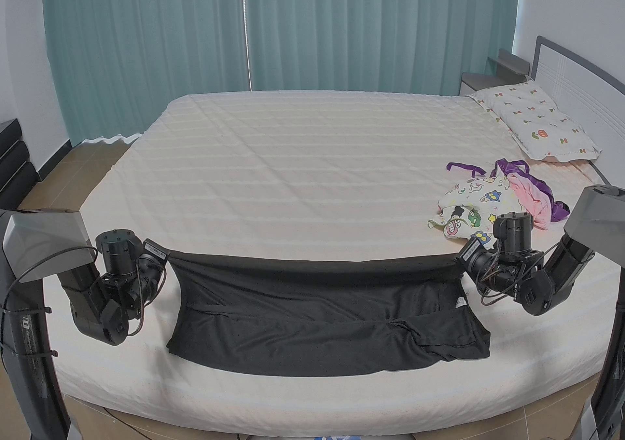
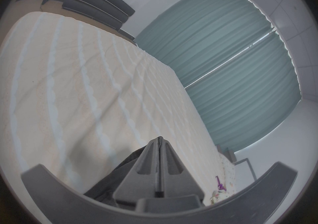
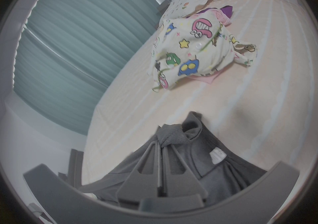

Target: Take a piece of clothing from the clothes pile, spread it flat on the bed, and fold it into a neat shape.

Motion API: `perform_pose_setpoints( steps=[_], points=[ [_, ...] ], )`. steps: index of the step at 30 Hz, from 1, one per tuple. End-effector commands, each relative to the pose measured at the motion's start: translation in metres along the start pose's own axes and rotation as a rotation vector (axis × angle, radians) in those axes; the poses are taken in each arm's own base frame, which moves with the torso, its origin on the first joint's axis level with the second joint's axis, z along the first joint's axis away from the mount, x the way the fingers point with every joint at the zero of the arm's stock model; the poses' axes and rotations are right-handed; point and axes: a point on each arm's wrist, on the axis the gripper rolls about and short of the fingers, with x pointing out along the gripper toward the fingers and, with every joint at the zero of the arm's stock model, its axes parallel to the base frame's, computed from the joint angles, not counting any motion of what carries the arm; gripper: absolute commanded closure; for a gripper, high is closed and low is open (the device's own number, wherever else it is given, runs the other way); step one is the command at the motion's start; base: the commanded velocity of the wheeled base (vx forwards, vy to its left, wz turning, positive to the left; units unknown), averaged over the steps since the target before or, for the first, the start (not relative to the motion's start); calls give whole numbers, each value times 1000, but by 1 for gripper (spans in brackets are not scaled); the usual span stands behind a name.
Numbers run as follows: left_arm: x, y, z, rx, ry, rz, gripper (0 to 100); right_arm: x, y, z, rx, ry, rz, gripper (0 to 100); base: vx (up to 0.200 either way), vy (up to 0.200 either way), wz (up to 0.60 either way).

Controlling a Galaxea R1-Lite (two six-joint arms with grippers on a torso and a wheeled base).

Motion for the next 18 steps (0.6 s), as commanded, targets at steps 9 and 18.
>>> perform_pose_setpoints(
  steps=[9,18],
  points=[
    [-17,49,-30,245,124,183,100,-3,-29,-26,-192,149,-134,100,0,0,0],
    [-21,58,-43,301,176,211,100,-5,-36,-31,-246,177,-155,100,0,0,0]
  ],
)
